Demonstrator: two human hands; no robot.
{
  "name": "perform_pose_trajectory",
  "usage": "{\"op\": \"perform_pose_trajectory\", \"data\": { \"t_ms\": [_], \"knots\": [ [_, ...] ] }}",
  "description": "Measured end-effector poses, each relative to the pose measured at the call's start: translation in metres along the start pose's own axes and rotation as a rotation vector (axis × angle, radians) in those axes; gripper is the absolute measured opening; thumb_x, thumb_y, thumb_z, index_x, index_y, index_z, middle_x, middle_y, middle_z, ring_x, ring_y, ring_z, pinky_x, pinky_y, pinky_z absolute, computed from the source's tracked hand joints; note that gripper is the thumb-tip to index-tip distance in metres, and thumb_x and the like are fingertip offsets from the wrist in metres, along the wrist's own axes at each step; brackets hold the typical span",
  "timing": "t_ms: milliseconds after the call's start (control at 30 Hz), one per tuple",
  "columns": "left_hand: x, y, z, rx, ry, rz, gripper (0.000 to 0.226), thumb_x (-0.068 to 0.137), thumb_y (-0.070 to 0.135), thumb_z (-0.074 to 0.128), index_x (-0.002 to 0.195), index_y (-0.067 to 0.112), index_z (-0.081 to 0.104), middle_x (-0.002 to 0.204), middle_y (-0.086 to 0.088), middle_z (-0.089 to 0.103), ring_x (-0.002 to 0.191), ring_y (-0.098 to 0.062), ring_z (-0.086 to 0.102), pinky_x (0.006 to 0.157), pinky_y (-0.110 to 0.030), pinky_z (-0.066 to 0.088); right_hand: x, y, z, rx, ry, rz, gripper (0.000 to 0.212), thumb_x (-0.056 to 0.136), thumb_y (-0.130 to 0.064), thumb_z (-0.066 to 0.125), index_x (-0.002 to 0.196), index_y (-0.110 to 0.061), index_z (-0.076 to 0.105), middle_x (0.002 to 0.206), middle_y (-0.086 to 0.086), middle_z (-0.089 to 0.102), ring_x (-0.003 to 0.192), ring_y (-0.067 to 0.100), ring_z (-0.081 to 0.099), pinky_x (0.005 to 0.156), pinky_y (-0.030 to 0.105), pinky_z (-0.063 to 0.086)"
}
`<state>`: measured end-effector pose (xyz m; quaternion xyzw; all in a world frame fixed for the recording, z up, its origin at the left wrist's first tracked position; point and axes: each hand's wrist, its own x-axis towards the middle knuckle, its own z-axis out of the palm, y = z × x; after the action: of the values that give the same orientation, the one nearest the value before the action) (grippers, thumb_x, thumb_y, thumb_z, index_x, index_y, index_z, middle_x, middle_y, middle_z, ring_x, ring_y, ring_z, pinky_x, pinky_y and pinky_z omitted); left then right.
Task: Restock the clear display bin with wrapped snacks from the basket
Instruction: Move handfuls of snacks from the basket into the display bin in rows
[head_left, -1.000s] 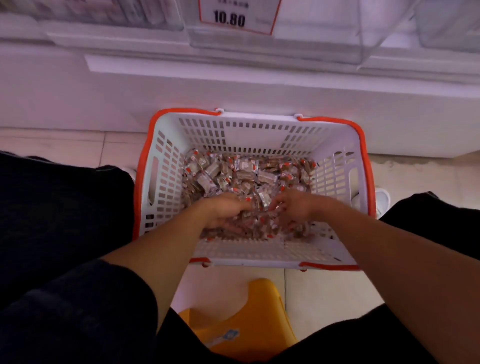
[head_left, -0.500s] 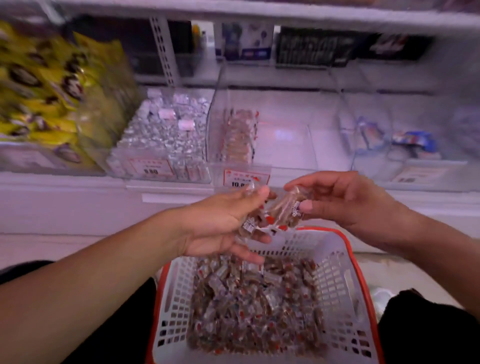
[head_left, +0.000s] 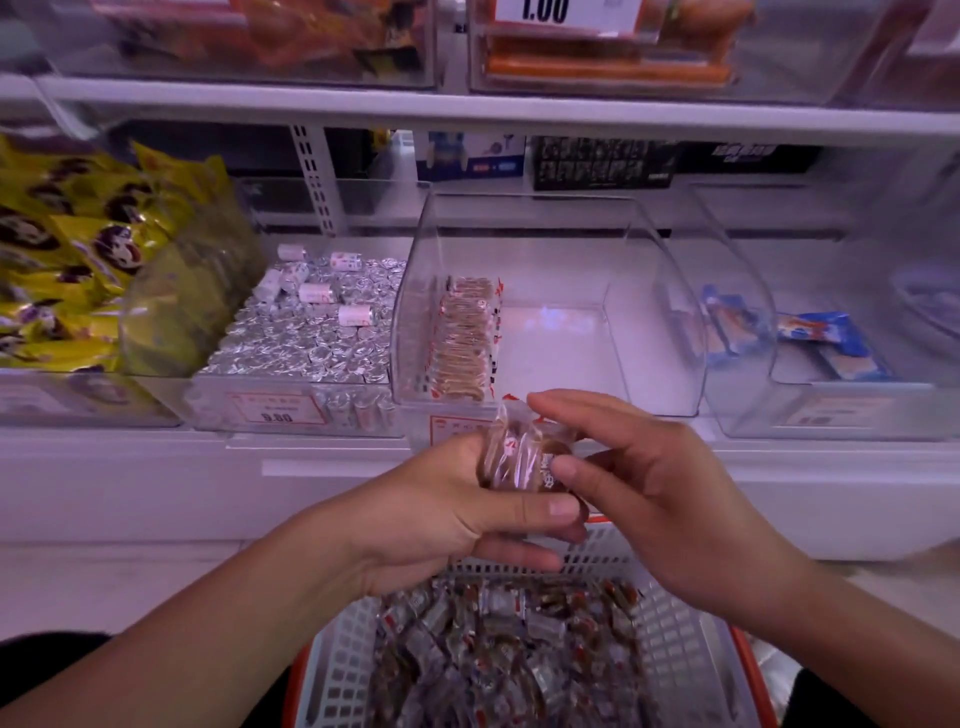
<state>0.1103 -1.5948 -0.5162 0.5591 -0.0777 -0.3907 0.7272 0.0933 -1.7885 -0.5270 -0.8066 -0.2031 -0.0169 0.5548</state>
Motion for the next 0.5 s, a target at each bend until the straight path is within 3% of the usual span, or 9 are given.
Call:
{"op": "perform_pose_trajectory", "data": {
  "t_ms": [133, 233, 367, 500],
  "knots": [
    [0.0, 0.002, 0.0, 0.237, 0.024, -0.001, 0.04, 0.079, 0.006, 0.08, 0.109, 0.029, 0.067, 0.083, 0.004, 0.072, 0.084, -0.015, 0.073, 0.05, -0.022, 0.054, -0.006, 0.001, 0.001, -0.252, -0.109, -0.018, 0.059, 0.097, -0.034, 0.056, 0.149, -0.045, 0.031, 0.138, -0.022, 0.053, 0.128, 0.006, 0.05, 0.098, 0.031, 0.048],
    [0.0, 0.004, -0.001, 0.494, 0.037, 0.013, 0.035, 0.077, 0.001, 0.079, 0.096, 0.025, 0.063, 0.067, 0.013, 0.062, 0.061, -0.004, 0.062, 0.047, -0.022, 0.047, -0.003, -0.005, -0.005, -0.231, -0.165, -0.003, 0.066, 0.087, -0.025, 0.072, 0.144, -0.04, 0.042, 0.128, -0.021, 0.057, 0.121, 0.008, 0.055, 0.09, 0.027, 0.051],
    [-0.001, 0.004, -0.004, 0.603, 0.097, 0.019, 0.044, 0.07, -0.008, 0.076, 0.103, 0.014, 0.057, 0.08, 0.005, 0.065, 0.069, -0.01, 0.061, 0.061, -0.023, 0.045, 0.004, -0.012, -0.009, -0.257, -0.229, -0.037, 0.046, 0.076, -0.015, 0.083, 0.117, -0.028, 0.066, 0.107, -0.013, 0.064, 0.103, 0.014, 0.062, 0.083, 0.029, 0.052],
    [-0.003, 0.007, -0.006, 0.665, 0.139, 0.057, 0.045, 0.075, -0.005, 0.072, 0.103, 0.017, 0.044, 0.085, 0.005, 0.058, 0.068, 0.001, 0.057, 0.059, -0.02, 0.043, 0.009, -0.017, -0.004, -0.301, -0.225, -0.091, 0.054, 0.08, -0.016, 0.081, 0.13, -0.022, 0.063, 0.114, -0.011, 0.065, 0.106, 0.011, 0.062, 0.084, 0.028, 0.052]
  ]
}}
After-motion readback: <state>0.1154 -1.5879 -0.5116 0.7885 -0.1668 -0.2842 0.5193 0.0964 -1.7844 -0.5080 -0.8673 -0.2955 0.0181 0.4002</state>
